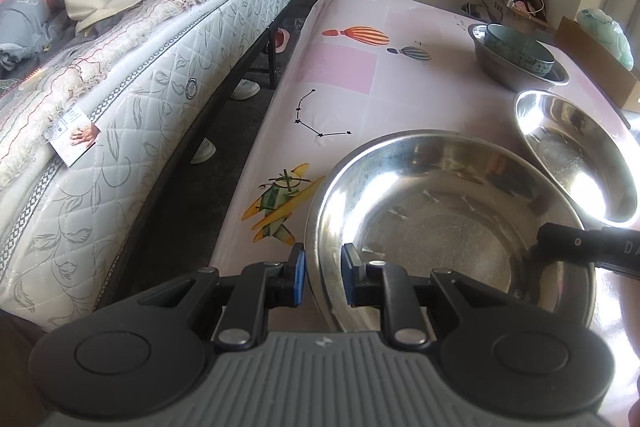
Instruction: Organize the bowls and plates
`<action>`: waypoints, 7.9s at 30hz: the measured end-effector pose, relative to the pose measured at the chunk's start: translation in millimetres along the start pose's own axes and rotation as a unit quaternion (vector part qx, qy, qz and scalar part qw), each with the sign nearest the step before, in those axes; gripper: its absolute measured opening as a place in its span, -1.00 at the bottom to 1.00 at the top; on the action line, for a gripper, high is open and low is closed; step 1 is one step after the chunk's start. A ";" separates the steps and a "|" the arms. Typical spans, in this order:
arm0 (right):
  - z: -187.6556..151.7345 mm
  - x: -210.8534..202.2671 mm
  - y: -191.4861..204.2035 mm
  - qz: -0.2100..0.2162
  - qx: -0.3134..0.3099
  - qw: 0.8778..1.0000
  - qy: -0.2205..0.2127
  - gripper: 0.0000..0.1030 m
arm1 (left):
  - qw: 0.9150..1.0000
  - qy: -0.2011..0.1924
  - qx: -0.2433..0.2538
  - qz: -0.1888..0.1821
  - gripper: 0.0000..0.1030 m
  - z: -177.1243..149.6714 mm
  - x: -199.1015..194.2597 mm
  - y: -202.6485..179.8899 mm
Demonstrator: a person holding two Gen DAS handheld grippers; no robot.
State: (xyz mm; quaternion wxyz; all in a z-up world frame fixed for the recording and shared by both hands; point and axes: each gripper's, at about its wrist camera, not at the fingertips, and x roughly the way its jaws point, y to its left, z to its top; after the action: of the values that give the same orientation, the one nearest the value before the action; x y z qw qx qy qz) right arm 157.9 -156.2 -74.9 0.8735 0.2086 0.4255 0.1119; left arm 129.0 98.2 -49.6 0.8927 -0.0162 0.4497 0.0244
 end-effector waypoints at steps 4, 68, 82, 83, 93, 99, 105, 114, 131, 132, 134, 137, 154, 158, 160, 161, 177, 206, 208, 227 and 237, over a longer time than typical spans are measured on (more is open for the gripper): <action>-0.3 -0.3 0.6 0.000 0.001 1.000 0.001 -0.78 | 1.000 -0.001 0.001 0.001 -0.62 0.1 -0.6 0.3; -5.6 3.9 -7.8 -0.005 0.004 1.000 -0.013 -0.80 | 0.999 0.003 -0.032 -0.035 -0.70 -1.7 8.1 9.4; -5.0 -2.1 -2.9 -0.001 -0.003 1.000 -0.020 -0.80 | 0.999 -0.015 -0.028 -0.028 -0.70 -2.2 -1.8 9.3; -4.9 -2.7 -2.7 -0.001 -0.003 1.000 -0.021 -0.80 | 0.999 -0.016 -0.028 -0.028 -0.70 -2.1 -2.4 9.2; -4.0 -7.8 0.8 0.001 -0.012 1.000 -0.029 -0.80 | 0.999 -0.031 -0.023 -0.025 -0.70 -0.2 -10.5 9.0; -2.3 -11.5 1.5 0.004 -0.011 0.999 -0.034 -0.80 | 0.999 -0.038 -0.021 -0.025 -0.70 3.0 -15.3 8.1; -0.8 -17.9 0.1 0.005 -0.009 0.999 -0.042 -0.80 | 0.998 -0.045 -0.016 -0.026 -0.70 6.9 -19.6 3.3; 5.0 -27.6 -6.3 0.004 -0.001 0.998 -0.055 -0.80 | 0.998 -0.051 -0.007 -0.031 -0.70 11.1 -24.4 -9.5; 14.9 -47.8 -23.8 0.000 0.017 0.997 -0.080 -0.80 | 0.997 -0.066 0.013 -0.041 -0.70 23.7 -30.5 -36.0; 15.2 -49.1 -25.3 0.000 0.018 0.996 -0.082 -0.80 | 0.997 -0.067 0.015 -0.042 -0.70 24.5 -30.8 -38.0; 16.0 -51.3 -28.3 -0.001 0.021 0.996 -0.084 -0.80 | 0.997 -0.068 0.018 -0.042 -0.70 25.3 -31.7 -41.7; 17.5 -54.1 -32.4 -0.002 0.024 0.996 -0.088 -0.80 | 0.996 -0.070 0.022 -0.044 -0.70 27.0 -32.3 -47.4; 25.4 -70.2 -61.3 -0.007 0.049 0.993 -0.108 -0.78 | 0.995 -0.075 0.050 -0.053 -0.69 35.4 -31.0 -86.1; 27.5 -73.3 -70.3 -0.009 0.058 0.992 -0.114 -0.77 | 0.994 -0.073 0.060 -0.056 -0.69 38.5 -27.8 -96.9; 28.6 -74.2 -75.0 -0.011 0.063 0.991 -0.116 -0.77 | 0.994 -0.072 0.065 -0.057 -0.69 40.1 -25.7 -102.3; 29.2 -74.5 -77.7 -0.011 0.065 0.991 -0.117 -0.77 | 0.994 -0.070 0.067 -0.058 -0.69 41.1 -24.3 -105.0; 48.5 -70.5 -120.5 -0.028 0.098 0.987 -0.128 -0.75 | 0.991 -0.054 0.096 -0.071 -0.69 60.1 10.0 -148.5; 97.2 -11.0 -139.5 -0.063 0.086 0.990 -0.095 -0.63 | 0.990 -0.020 0.117 -0.080 -0.47 87.4 71.1 -170.9; 98.0 -10.4 -138.8 -0.062 0.086 0.990 -0.093 -0.57 | 0.989 -0.027 0.120 -0.082 -0.34 87.6 67.9 -171.0; 105.9 -6.5 -123.7 -0.061 0.058 0.994 -0.069 0.02 | 0.990 -0.041 0.132 -0.042 -0.31 77.1 67.1 -165.2; 112.6 -13.7 -141.3 -0.013 0.114 0.991 -0.072 0.16 | 0.989 -0.038 0.135 -0.041 -0.32 77.8 66.8 -167.2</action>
State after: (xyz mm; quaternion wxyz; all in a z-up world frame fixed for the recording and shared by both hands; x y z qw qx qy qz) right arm 240.9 -317.1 -68.3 0.8737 0.3091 0.3740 0.0355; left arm 240.7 -62.8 -55.9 0.9034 0.0870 0.4136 -0.0726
